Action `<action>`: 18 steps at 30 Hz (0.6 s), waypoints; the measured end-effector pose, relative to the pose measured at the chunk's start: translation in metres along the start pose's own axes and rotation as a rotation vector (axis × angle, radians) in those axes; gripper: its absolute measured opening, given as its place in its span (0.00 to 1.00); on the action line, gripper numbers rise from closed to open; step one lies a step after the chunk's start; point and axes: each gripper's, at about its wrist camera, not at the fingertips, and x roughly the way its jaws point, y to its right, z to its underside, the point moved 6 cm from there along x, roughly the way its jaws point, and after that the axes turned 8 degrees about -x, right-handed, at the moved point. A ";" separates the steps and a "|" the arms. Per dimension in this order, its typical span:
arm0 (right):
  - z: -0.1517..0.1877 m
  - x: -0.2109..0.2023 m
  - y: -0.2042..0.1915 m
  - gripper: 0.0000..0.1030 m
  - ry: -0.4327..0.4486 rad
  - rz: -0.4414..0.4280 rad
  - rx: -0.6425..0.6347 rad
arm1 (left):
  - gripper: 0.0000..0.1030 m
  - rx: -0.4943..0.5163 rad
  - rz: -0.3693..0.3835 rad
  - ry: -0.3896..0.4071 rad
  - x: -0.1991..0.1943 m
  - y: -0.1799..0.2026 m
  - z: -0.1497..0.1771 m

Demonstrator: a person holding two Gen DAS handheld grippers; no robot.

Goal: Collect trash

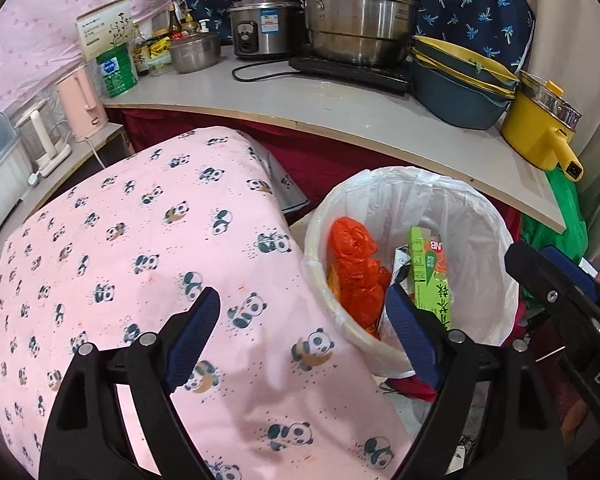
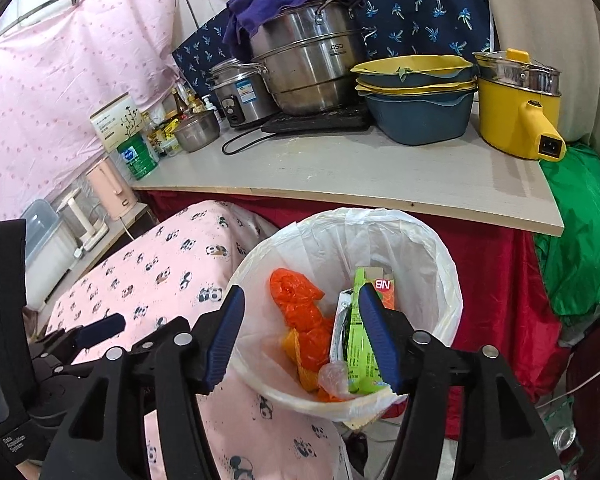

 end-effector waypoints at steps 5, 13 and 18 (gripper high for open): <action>0.008 -0.015 -0.010 0.72 -0.008 0.038 -0.057 | 0.83 0.000 -0.022 0.021 -0.014 -0.008 0.008; 0.018 -0.032 -0.018 0.80 -0.012 0.094 -0.122 | 0.83 -0.007 -0.050 0.031 -0.026 -0.018 0.020; 0.026 -0.034 -0.016 0.81 -0.036 0.098 -0.113 | 0.83 -0.020 -0.065 0.023 -0.028 -0.025 0.027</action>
